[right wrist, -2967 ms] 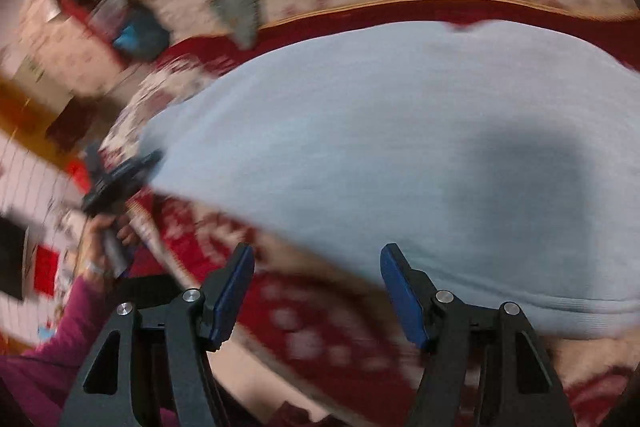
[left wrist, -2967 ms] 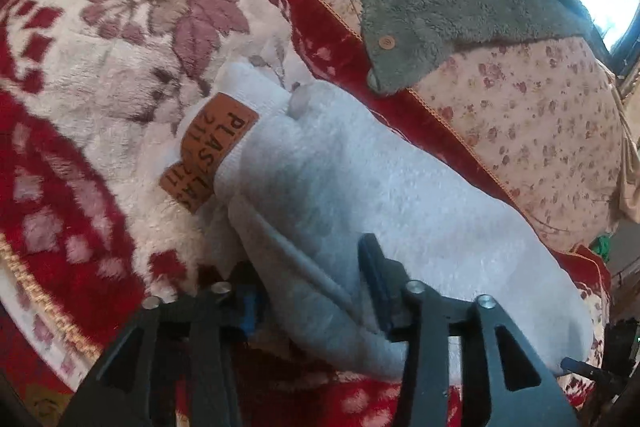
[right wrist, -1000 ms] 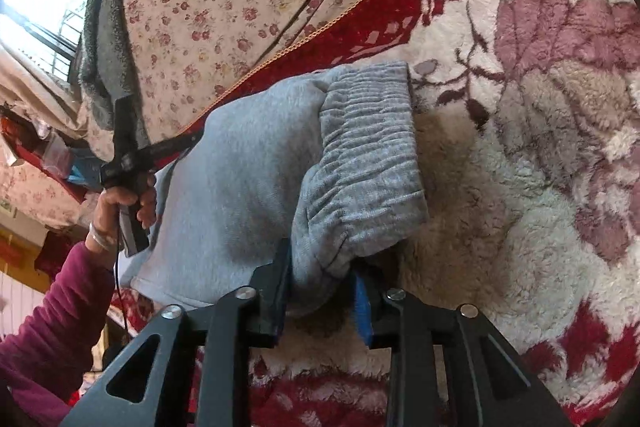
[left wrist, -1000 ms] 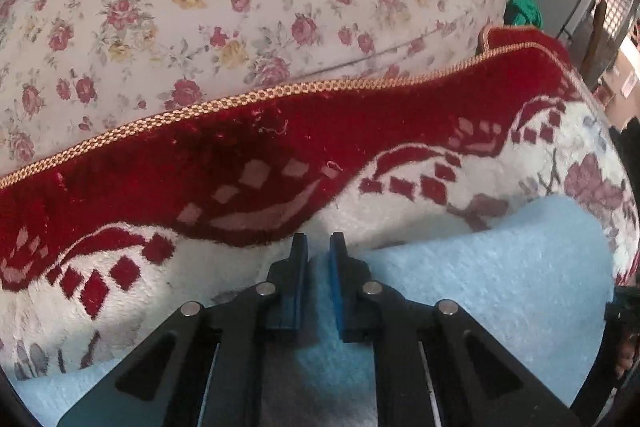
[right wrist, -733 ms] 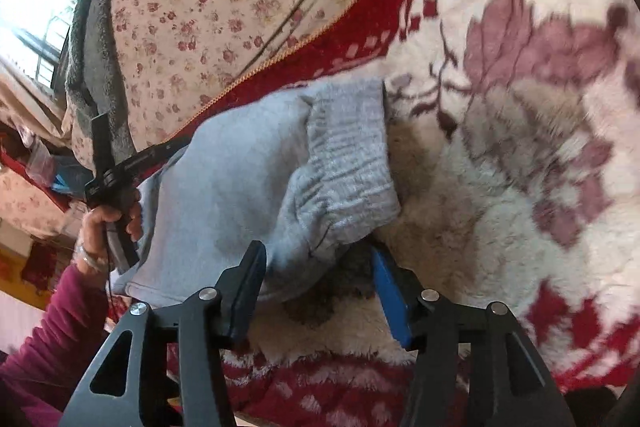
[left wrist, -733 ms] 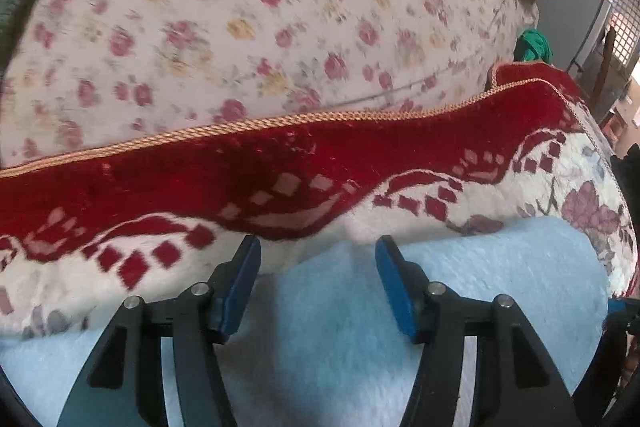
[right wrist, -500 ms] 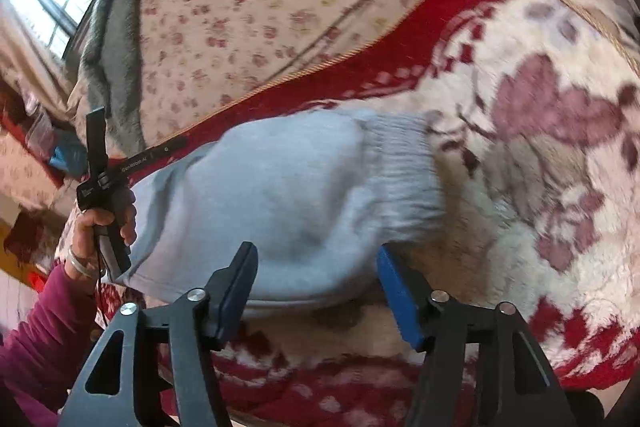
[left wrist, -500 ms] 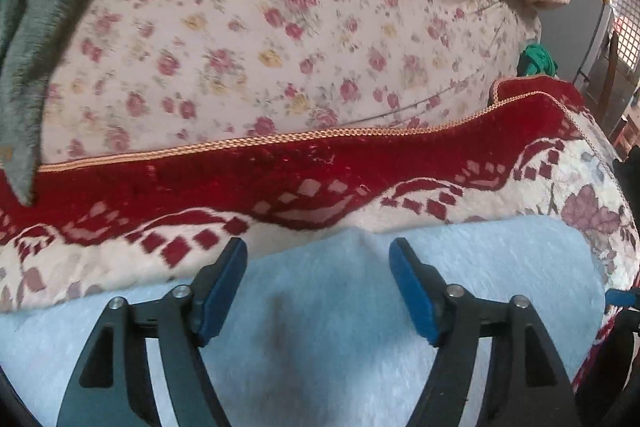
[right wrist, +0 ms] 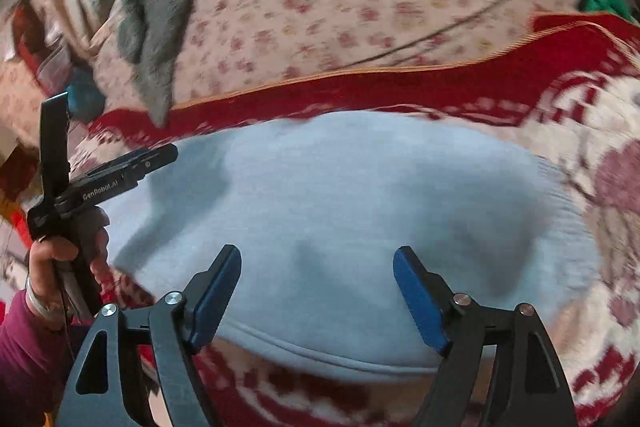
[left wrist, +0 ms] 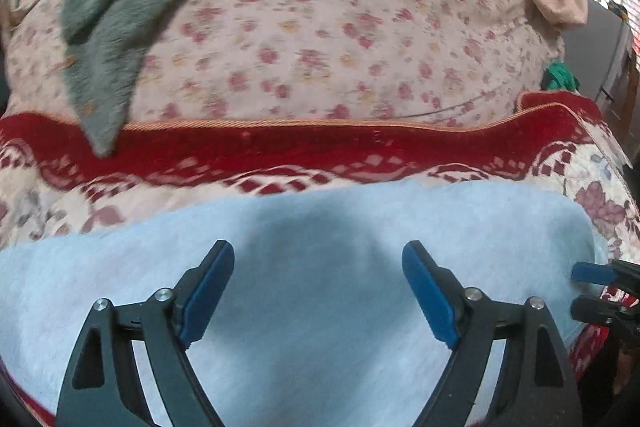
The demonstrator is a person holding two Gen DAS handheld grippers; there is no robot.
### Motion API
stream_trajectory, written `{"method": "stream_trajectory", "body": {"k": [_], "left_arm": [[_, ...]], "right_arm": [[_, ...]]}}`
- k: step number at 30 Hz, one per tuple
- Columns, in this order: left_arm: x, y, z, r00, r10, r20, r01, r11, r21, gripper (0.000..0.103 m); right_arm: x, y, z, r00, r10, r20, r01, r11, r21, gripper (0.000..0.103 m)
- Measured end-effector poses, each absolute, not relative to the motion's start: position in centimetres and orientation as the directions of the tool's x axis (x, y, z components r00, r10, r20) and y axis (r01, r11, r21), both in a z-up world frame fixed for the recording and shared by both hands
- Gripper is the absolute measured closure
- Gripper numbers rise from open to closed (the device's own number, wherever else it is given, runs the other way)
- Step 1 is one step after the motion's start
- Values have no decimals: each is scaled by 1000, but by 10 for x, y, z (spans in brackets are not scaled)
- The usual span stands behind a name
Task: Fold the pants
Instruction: 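Release the folded pants and press the bundle with the right gripper, then grasp the waistband end of the grey sweatpants with the right gripper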
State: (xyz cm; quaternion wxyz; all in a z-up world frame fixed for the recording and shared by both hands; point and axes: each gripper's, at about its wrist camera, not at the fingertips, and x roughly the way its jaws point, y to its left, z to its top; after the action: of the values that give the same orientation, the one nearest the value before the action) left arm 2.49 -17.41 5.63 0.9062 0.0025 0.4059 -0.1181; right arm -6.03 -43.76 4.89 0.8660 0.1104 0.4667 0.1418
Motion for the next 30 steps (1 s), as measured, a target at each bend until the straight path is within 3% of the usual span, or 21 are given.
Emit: {"method": "stream_trajectory", "body": {"k": [11,19,25,30], "left_arm": [[-40,-32,69,688,-16,-726,-144,977,-158,17],[-89,68,59,664,142,-734,-443,866,-233,16],[-104,101,40,638,163,-753,-520,812,-264,16],[-105,116,23,625,139,-768,-523,804,-281,16]], "right_arm": [[-20,-314,42,394,469,-790,-374,867,328,18],[16,-189,54,309,522,-795,-607,752,257,16],[49,-101,58,223,604,-765,-702,644,304,16],[77,-41,51,187,591,-785,-744,607,279,16]]}}
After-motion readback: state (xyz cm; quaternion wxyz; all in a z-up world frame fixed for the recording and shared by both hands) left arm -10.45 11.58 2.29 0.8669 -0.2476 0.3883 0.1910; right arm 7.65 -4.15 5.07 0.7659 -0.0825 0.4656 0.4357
